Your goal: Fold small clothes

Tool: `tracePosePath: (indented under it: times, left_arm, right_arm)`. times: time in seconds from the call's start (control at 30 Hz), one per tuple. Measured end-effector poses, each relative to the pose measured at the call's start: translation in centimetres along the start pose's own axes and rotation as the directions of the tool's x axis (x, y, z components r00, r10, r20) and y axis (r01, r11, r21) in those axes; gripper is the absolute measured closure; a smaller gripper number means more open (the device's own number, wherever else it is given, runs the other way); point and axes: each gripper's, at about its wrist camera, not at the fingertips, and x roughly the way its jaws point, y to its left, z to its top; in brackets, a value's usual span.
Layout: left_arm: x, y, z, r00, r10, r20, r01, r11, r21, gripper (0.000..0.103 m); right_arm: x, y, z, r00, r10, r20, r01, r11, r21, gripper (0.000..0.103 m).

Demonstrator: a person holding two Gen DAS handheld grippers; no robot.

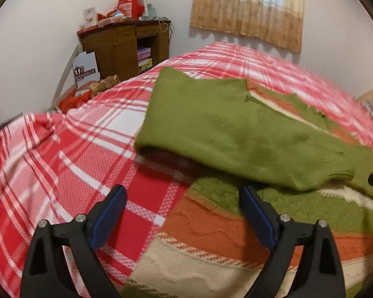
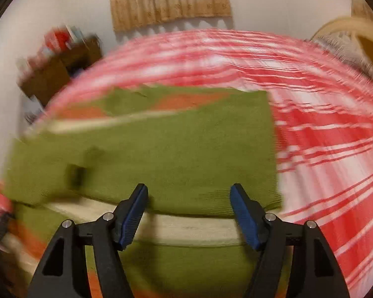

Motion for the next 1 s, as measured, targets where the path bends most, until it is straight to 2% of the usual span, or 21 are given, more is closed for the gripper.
tracePosePath:
  times: [0.03, 0.07, 0.2, 0.23, 0.33, 0.4, 0.43, 0.5, 0.63, 0.77, 0.87, 1.0]
  left_arm:
    - [-0.1, -0.2, -0.1, 1.0, -0.004, 0.009, 0.004, 1.0, 0.002, 0.007]
    - [0.1, -0.5, -0.2, 1.0, -0.007, 0.008, 0.007, 1.0, 0.009, 0.006]
    - [0.2, -0.8, -0.4, 1.0, -0.002, 0.013, 0.001, 1.0, 0.014, 0.002]
    - [0.2, -0.6, -0.4, 1.0, -0.007, 0.013, 0.007, 1.0, 0.012, 0.001]
    - [0.2, -0.6, -0.6, 0.999, -0.026, 0.019, 0.026, 1.0, 0.009, 0.0]
    - [0.2, -0.4, -0.6, 1.0, -0.021, 0.02, 0.021, 1.0, 0.014, 0.0]
    - [0.3, -0.2, -0.5, 1.0, -0.021, 0.021, 0.02, 1.0, 0.016, 0.0]
    - [0.4, -0.3, -0.5, 1.0, -0.022, 0.023, 0.021, 1.0, 0.014, 0.0]
    - [0.3, 0.0, -0.5, 0.999, -0.03, 0.024, 0.029, 1.0, 0.008, 0.0]
    - [0.3, 0.1, -0.4, 0.999, -0.035, 0.024, 0.035, 0.999, 0.004, 0.0]
    - [0.3, 0.2, -0.4, 0.999, -0.041, 0.024, 0.041, 0.999, 0.0, 0.0]
    - [0.2, 0.5, -0.5, 0.998, -0.054, 0.026, 0.054, 0.999, -0.008, 0.0]
  right_arm:
    - [0.1, 0.7, 0.1, 0.999, 0.05, -0.003, -0.05, 0.998, 0.024, 0.034]
    - [0.6, 1.9, 0.4, 0.998, 0.066, -0.014, -0.066, 0.998, 0.026, 0.034]
    - [3.6, 5.7, 1.3, 0.997, 0.066, -0.035, -0.068, 0.996, -0.061, 0.034]
    - [4.3, 6.6, 1.3, 0.997, 0.064, -0.047, -0.068, 0.994, -0.087, 0.037]
    - [6.9, 9.3, 0.7, 0.995, 0.001, -0.102, -0.021, 0.981, -0.192, 0.063]
    - [7.2, 10.5, 0.2, 0.997, -0.054, -0.056, 0.037, 0.964, -0.263, 0.076]
    - [7.1, 10.8, 0.2, 0.997, -0.067, -0.046, 0.051, 0.958, -0.283, 0.088]
    - [6.8, 11.4, 0.3, 0.996, -0.086, -0.032, 0.072, 0.948, -0.31, 0.093]
    - [4.3, 13.8, 1.6, 0.996, -0.079, 0.047, 0.091, 0.92, -0.38, 0.095]
    - [0.3, 16.6, 5.1, 0.987, -0.03, 0.158, 0.094, 0.905, -0.415, 0.095]
    - [-3.0, 17.9, 8.8, 0.966, -0.016, 0.257, 0.126, 0.901, -0.416, 0.095]
    - [-6.1, 17.5, 12.0, 0.931, -0.049, 0.363, 0.201, 0.896, -0.395, 0.095]
